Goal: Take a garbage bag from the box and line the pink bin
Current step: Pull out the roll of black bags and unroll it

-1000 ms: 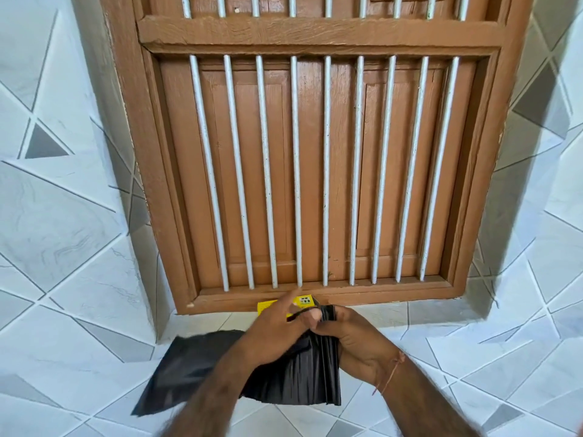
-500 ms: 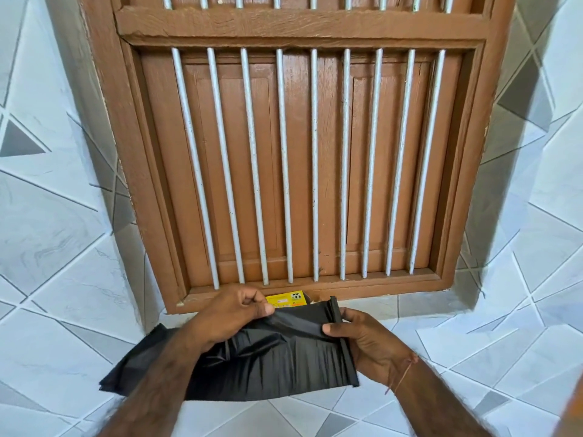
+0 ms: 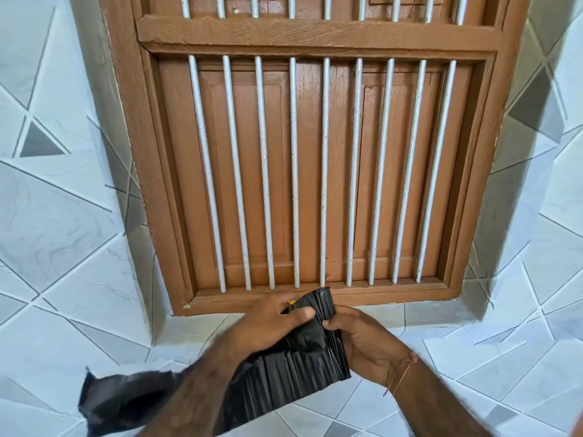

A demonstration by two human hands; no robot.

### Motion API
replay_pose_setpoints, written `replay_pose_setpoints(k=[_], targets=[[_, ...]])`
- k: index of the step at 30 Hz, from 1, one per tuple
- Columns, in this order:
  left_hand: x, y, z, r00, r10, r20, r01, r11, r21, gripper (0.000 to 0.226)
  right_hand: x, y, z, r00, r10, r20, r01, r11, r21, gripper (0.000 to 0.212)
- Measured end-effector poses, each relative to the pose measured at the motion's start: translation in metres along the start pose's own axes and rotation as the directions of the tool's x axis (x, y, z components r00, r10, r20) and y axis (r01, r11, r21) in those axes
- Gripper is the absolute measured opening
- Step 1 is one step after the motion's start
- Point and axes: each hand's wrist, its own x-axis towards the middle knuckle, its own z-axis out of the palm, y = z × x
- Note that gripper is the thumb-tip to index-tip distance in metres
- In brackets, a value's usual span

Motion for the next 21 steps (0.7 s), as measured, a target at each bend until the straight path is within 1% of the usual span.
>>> replay_pose_setpoints(k=[2,4,5,7,10,12,14,16,18,21], targets=[[0.003,0.001,0.012,0.999,-0.041,0.006,0.042,0.984,-0.173,0.017,-0.003,-0.003,-0.001,1.0,0.006,0.018,-0.006,1.0,0.016,0.037],[0.004,-0.001,0.012,0.997,-0.072,-0.009,0.067,0.966,-0.248,0.016,-0.006,-0.005,-0.007,1.0,0.003,-0.005,-0.003,0.999,0.033,0.042],[0.004,-0.001,0.008,0.998,-0.068,0.008,0.068,0.968,-0.24,0.017,-0.006,-0.004,-0.011,1.0,0.002,-0.02,-0.001,0.999,0.039,0.047],[0.004,0.001,-0.002,0.997,-0.054,0.061,0.063,0.984,-0.169,0.016,-0.009,-0.001,-0.018,0.998,0.023,-0.06,-0.022,1.0,0.02,0.058],[0.003,0.011,-0.016,0.994,-0.026,0.104,0.035,0.996,-0.087,0.016,-0.01,0.0,-0.025,0.992,0.041,-0.117,-0.038,0.999,0.032,0.051],[0.004,0.016,-0.022,0.992,-0.013,0.125,0.021,0.998,-0.064,0.016,-0.01,0.0,-0.027,0.992,0.055,-0.112,-0.049,0.997,0.057,0.057],[0.005,0.018,-0.025,0.991,-0.01,0.137,0.015,0.999,-0.036,0.013,-0.009,-0.001,-0.021,0.996,0.038,-0.076,-0.036,0.999,0.029,0.05],[0.006,0.02,-0.026,0.989,-0.007,0.147,0.009,1.0,-0.013,0.011,-0.007,-0.001,-0.011,0.998,-0.018,-0.065,0.014,0.999,-0.049,0.047],[0.007,0.022,-0.025,0.989,-0.001,0.15,0.002,1.0,-0.005,0.011,-0.002,0.0,-0.005,0.992,-0.052,-0.116,0.043,0.996,-0.076,0.047],[0.004,0.02,-0.031,0.991,0.001,0.136,-0.005,0.999,0.034,0.013,0.001,-0.002,-0.012,0.973,-0.043,-0.226,0.046,0.999,0.005,0.031]])
